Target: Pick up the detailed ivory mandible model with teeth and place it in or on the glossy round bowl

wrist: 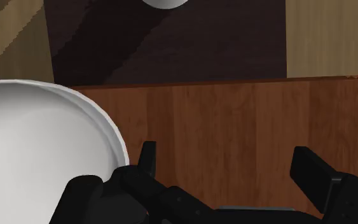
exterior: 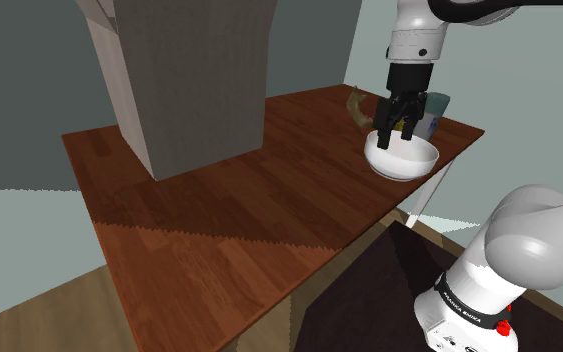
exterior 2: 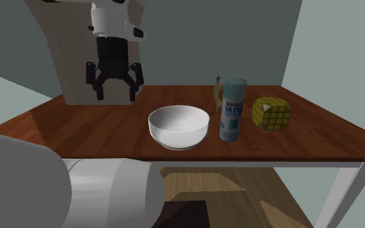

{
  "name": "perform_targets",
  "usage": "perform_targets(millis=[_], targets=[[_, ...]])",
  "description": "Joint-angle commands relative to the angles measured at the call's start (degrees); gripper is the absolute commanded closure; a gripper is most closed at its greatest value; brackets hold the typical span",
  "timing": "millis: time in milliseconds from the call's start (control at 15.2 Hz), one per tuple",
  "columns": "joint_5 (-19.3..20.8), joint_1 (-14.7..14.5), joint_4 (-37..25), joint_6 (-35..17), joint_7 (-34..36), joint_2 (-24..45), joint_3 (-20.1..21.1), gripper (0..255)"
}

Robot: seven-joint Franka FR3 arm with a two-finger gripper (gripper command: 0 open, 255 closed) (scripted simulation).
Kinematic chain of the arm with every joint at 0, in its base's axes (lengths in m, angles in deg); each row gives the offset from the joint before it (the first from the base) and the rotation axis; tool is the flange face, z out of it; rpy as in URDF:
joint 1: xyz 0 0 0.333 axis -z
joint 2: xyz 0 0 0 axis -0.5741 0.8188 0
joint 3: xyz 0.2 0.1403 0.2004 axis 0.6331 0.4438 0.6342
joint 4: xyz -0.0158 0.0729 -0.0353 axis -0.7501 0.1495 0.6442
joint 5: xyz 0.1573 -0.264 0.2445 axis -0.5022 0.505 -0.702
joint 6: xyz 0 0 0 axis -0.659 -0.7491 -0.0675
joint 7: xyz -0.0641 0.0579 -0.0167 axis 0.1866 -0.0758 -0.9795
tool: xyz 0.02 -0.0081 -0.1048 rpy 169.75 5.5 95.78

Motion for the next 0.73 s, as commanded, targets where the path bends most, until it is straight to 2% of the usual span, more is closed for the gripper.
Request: perform_targets(millis=[0, 660], targets=[[0.0, 0.0, 0.0, 0.0, 0.0, 0.0, 0.0, 0], [7.2, 3.1, -2.6, -11.7, -16.4, 9.3, -12.1, 0]])
